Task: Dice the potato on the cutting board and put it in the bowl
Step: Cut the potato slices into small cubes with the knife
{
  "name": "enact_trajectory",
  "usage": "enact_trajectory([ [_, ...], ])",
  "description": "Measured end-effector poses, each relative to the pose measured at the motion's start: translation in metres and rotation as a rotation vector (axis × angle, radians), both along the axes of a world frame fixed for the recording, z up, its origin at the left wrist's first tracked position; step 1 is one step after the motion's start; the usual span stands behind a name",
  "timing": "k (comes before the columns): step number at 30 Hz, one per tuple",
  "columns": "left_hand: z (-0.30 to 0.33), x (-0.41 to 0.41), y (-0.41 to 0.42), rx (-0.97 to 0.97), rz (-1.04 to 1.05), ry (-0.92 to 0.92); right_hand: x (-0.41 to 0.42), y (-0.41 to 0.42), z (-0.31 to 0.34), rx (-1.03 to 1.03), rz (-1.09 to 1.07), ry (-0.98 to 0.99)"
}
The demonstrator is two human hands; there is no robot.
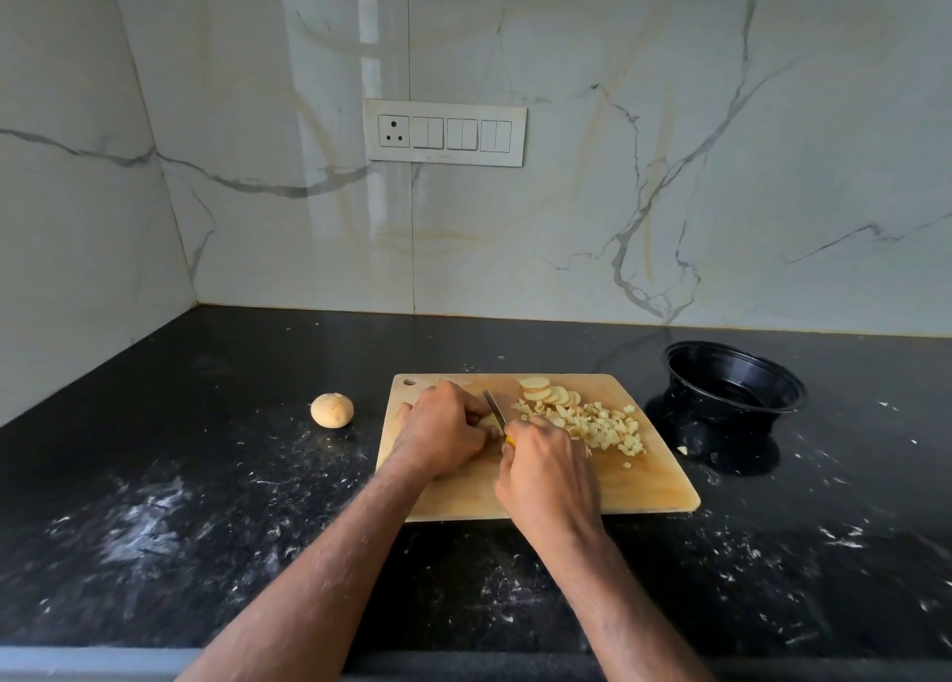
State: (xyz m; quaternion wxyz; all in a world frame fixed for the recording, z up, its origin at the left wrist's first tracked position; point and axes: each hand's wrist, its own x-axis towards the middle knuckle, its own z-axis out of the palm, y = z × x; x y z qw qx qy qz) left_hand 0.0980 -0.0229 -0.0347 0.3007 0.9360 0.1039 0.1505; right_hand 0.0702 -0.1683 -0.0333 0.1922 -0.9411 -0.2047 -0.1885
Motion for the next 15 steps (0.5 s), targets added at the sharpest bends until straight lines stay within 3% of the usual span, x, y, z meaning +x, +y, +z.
enact_trajectory([
  [15, -0.001, 0.001, -0.003, -0.069, 0.063, -0.005, -0.028, -0.028, -0.004, 0.04, 0.073, 0.019],
])
